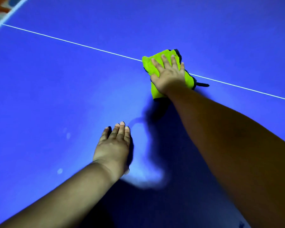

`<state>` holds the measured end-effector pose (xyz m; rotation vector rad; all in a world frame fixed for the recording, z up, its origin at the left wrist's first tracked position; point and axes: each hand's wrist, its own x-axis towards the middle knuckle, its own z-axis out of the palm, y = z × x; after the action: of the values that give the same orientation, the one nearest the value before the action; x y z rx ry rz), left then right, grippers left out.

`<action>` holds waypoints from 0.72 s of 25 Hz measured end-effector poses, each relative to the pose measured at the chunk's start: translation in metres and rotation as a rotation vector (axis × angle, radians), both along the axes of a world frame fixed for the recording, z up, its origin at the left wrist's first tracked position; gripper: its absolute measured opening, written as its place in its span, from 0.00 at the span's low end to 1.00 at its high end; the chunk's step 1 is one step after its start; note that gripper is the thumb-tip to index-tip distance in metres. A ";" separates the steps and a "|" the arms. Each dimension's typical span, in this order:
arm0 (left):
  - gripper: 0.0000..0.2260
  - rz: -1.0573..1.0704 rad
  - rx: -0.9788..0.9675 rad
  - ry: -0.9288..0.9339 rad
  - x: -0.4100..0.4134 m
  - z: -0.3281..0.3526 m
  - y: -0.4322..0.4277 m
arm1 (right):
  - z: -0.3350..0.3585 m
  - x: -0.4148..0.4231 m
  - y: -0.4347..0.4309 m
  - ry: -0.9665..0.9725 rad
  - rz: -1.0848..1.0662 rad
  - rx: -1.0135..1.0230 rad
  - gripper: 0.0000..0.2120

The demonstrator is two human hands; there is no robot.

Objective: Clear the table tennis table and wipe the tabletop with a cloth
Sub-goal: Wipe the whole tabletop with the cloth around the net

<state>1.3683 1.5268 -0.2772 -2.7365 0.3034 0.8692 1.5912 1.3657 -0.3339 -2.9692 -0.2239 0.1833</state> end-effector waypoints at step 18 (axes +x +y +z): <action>0.33 0.043 -0.287 -0.341 -0.108 0.011 0.017 | 0.011 -0.307 0.005 0.071 -0.083 -0.069 0.32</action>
<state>1.2607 1.5441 -0.2663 -3.1002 0.3215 0.3766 1.2843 1.3702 -0.3230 -3.0263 -0.0876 0.2905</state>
